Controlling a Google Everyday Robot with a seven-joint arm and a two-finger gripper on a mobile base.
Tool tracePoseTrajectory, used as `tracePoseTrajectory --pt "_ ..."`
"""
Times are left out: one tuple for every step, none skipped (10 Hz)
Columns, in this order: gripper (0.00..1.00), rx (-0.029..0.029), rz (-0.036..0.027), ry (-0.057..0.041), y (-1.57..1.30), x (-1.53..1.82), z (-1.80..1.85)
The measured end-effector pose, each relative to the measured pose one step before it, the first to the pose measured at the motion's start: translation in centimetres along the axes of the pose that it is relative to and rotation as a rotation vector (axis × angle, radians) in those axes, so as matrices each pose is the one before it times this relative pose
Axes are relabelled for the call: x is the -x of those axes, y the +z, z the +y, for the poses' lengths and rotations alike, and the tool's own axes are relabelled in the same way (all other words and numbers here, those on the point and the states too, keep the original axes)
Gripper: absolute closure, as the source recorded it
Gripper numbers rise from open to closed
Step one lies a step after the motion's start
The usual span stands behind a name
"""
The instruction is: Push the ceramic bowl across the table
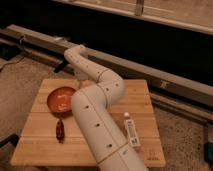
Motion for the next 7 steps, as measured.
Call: tracePoseTrajectory --pt "0.20 0.00154 -0.00305 -0.01973 -0.307 -0.207 0.590" --pt "0.20 0.00223 -0.00152 -0.02458 -0.225 -0.265 0.859" --pt "0.20 0.00217 -0.00180 -0.01668 -0.198 -0.151 0.633" --pt "0.20 0.00210 0.00055 -0.02182 -0.181 -0.285 0.812" --pt "0.20 -0.00113 0.00051 -0.01567 -0.099 -0.129 0.489" --pt "0.20 -0.00200 0.00063 -0.01572 -0.084 -0.070 0.470" --pt "0.20 -0.00190 0.00114 -0.01720 -0.013 -0.043 0.545"
